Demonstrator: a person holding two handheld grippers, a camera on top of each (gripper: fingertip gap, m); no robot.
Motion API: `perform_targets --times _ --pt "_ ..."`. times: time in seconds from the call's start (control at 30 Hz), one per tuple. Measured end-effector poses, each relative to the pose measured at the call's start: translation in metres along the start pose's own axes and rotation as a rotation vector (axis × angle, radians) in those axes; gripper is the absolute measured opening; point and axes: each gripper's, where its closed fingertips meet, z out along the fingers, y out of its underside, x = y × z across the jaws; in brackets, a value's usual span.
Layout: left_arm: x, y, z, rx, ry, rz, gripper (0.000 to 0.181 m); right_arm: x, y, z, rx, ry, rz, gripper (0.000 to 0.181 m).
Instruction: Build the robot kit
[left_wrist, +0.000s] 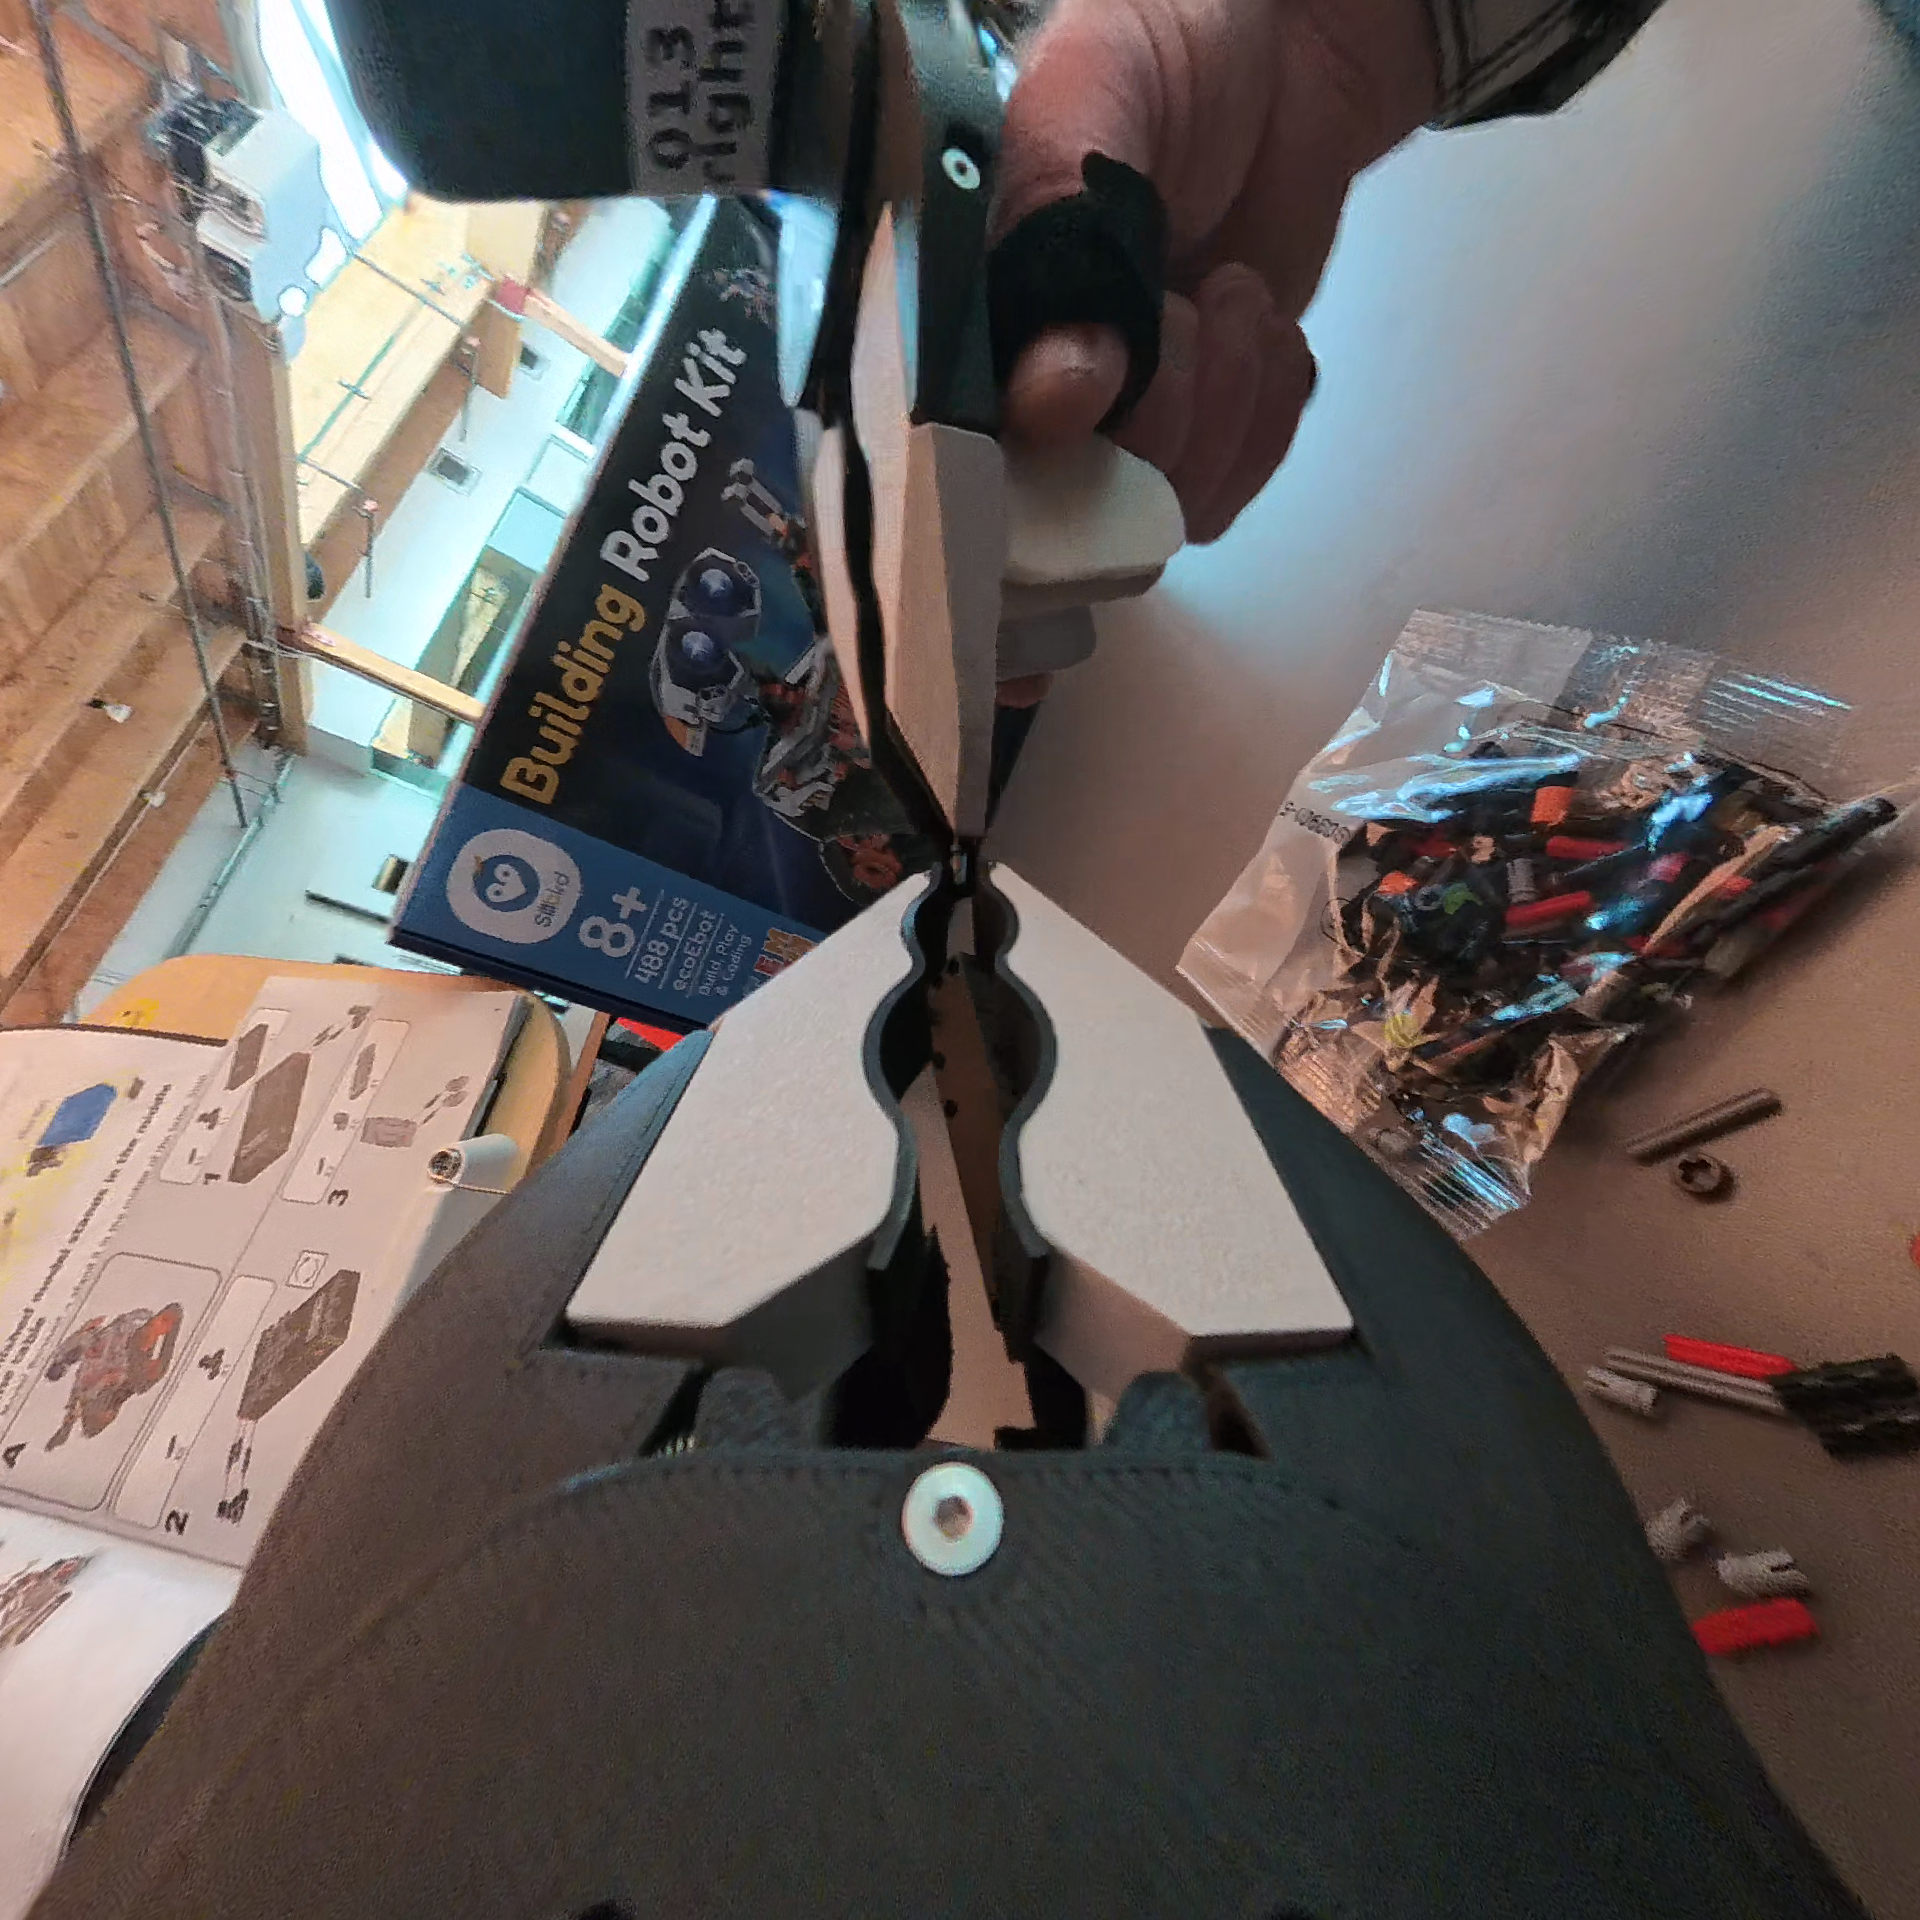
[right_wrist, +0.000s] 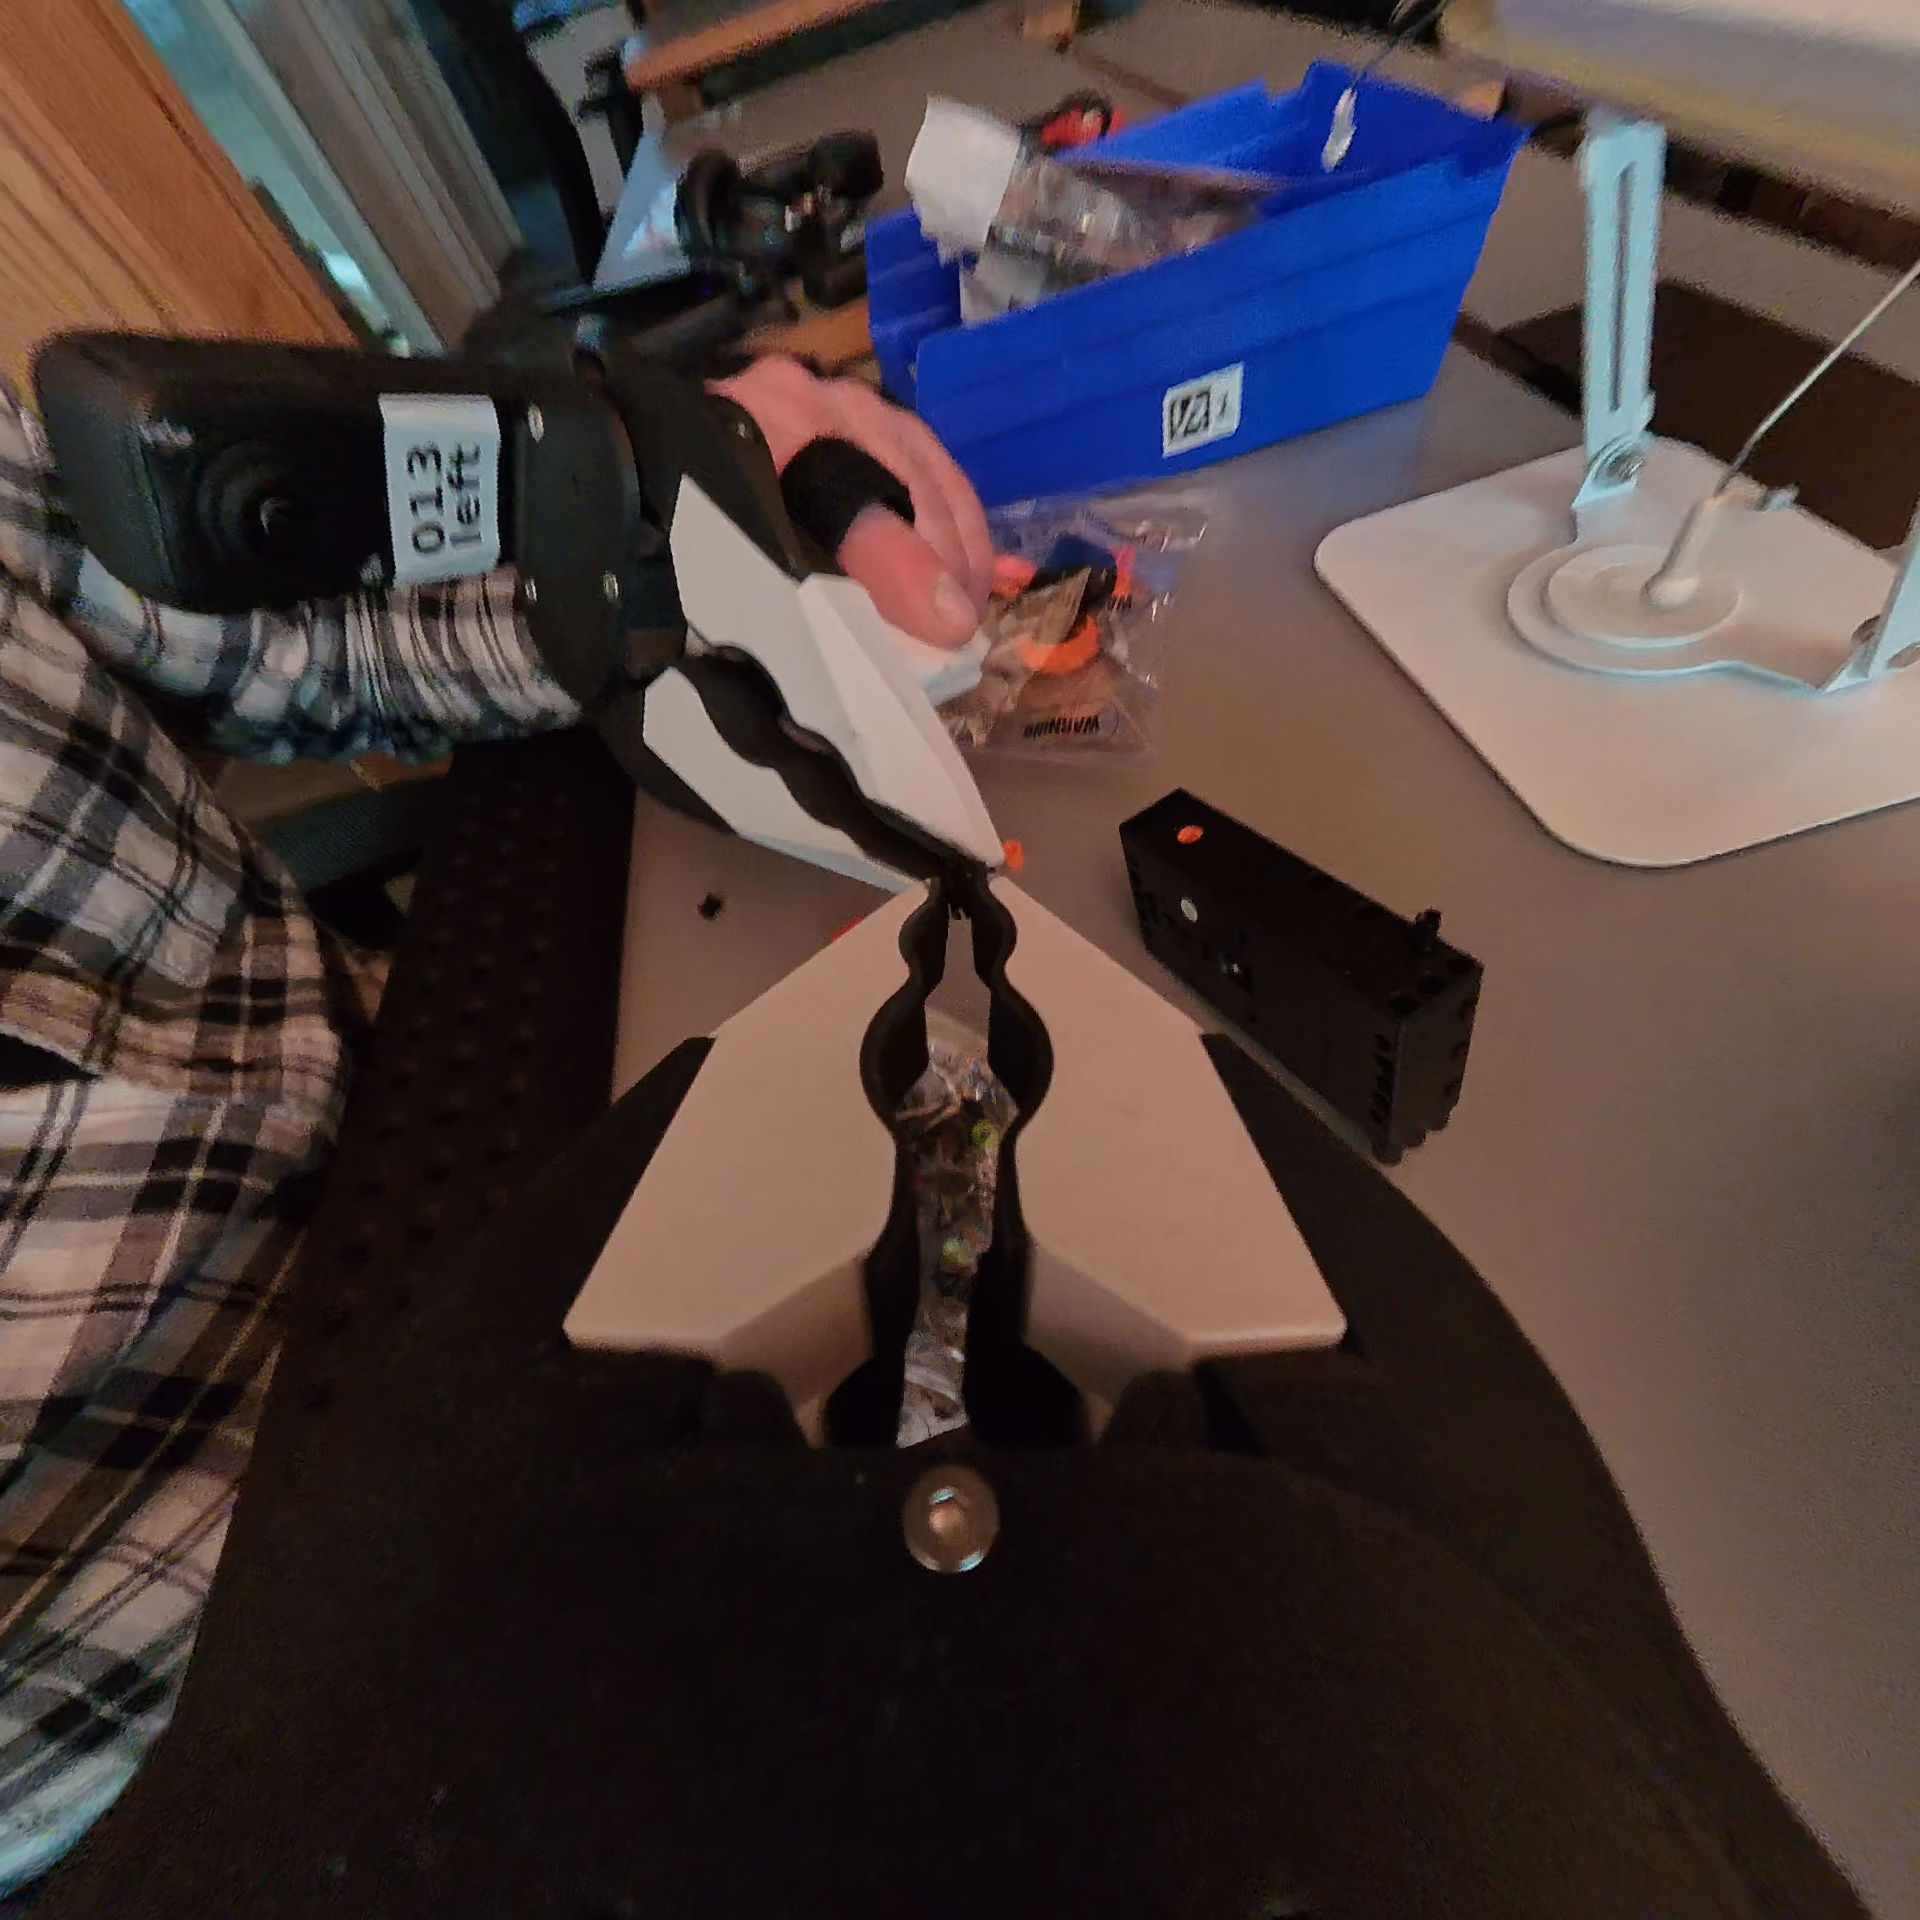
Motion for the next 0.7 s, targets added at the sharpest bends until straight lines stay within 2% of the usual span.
perform_targets --times 0.27,0.5,0.6,0.67,0.7 --pt "-0.013 -0.012 -0.004 0.046 -0.109 0.018 0.001 -0.006 -0.015 -0.006 0.118 -0.047 0.034 0.007" --pt "-0.016 -0.015 -0.003 0.035 -0.146 0.058 0.0 -0.007 -0.018 -0.006 0.146 -0.054 0.038 0.004" --pt "-0.018 -0.007 0.001 0.008 -0.144 0.004 0.002 0.0 -0.017 -0.007 0.119 0.012 -0.025 0.003" --pt "-0.022 0.008 0.007 -0.049 -0.121 -0.073 0.021 0.015 -0.017 -0.011 0.067 0.11 -0.096 0.002" --pt "-0.022 0.02 0.012 -0.093 -0.088 -0.142 0.03 0.028 -0.012 -0.013 -0.013 0.19 -0.167 0.002"
